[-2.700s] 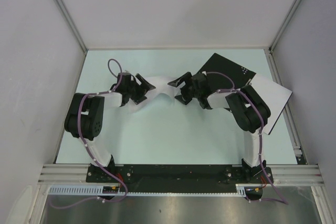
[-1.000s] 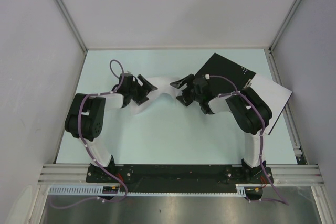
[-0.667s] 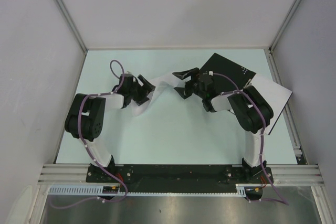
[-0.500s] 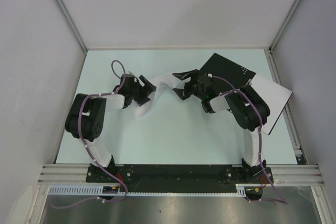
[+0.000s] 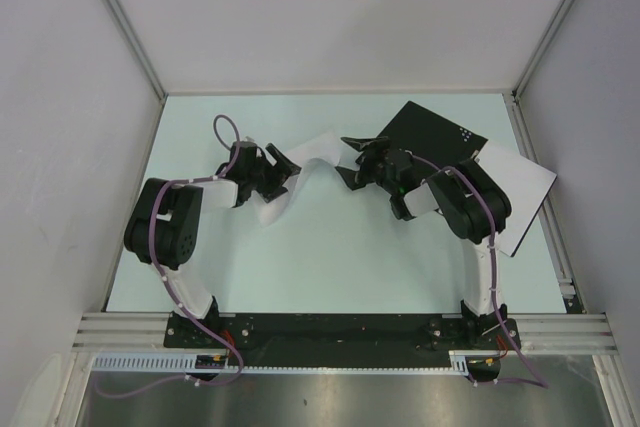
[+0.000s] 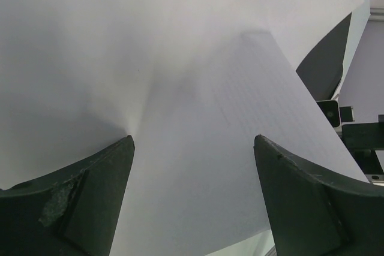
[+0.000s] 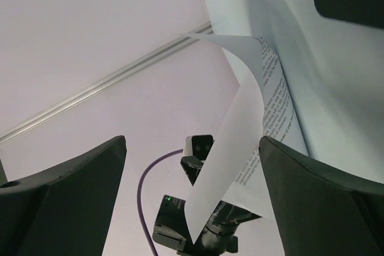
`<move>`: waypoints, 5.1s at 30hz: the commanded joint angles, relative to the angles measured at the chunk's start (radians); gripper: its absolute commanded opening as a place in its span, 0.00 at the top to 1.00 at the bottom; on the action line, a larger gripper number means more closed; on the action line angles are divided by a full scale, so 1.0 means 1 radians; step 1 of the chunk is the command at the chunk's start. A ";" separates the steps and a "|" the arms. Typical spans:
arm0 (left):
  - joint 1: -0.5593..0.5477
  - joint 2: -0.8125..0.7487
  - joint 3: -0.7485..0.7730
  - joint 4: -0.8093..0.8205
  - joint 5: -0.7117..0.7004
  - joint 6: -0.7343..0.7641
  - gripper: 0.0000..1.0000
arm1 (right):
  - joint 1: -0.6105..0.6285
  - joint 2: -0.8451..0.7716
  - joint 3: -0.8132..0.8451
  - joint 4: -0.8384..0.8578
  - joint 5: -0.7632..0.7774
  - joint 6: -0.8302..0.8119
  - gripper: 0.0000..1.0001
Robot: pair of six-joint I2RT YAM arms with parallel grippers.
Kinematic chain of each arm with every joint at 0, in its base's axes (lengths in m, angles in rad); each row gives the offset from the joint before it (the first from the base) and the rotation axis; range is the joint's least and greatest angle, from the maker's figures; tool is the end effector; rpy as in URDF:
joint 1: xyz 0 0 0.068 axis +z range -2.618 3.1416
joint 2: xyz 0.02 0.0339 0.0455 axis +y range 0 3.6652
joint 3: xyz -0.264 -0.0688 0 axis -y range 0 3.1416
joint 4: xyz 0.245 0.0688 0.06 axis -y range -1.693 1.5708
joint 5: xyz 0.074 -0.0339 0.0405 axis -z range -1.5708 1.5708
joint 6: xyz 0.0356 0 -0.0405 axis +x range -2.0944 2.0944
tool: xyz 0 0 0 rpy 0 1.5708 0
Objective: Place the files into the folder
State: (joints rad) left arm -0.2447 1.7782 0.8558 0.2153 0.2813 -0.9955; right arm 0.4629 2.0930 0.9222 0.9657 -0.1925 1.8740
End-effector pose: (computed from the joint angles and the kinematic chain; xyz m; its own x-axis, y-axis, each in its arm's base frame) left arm 0.3395 -0.0950 0.1425 -0.7100 -0.6535 -0.2623 -0.2908 0.6114 -0.7360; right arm 0.3629 0.1887 0.1178 -0.5238 0.7855 0.3295 0.3548 -0.1505 0.9227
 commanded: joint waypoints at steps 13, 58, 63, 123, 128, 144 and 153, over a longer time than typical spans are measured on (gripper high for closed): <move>-0.030 0.013 -0.018 -0.051 0.036 -0.006 0.12 | -0.026 0.052 0.038 0.049 -0.007 -0.030 0.08; -0.690 -0.503 0.264 -0.516 -0.731 0.896 1.00 | -0.015 -0.818 0.264 -1.107 -0.011 -1.108 0.25; -0.570 -0.675 0.299 -0.637 -0.370 0.830 1.00 | -0.182 -0.945 0.251 -1.209 -0.169 -1.633 0.00; 0.028 -0.082 -0.021 -0.303 -0.208 0.112 0.47 | 0.326 -0.060 0.484 -1.190 0.380 -1.375 0.00; 0.028 -0.089 -0.034 -0.292 -0.205 0.100 0.47 | 0.324 -0.050 0.484 -1.213 0.354 -1.343 0.00; 0.028 -0.143 -0.138 -0.245 -0.172 0.063 0.47 | 0.263 -0.036 0.350 -0.822 -0.100 -1.020 0.00; 0.028 -0.135 -0.126 -0.249 -0.154 0.080 0.47 | 0.223 0.004 0.322 -0.535 -0.271 -0.957 0.00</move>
State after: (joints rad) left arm -0.2165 1.6371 0.7509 0.0547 0.1040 -0.9249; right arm 0.6941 2.0621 1.2449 0.2272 -0.3489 0.8791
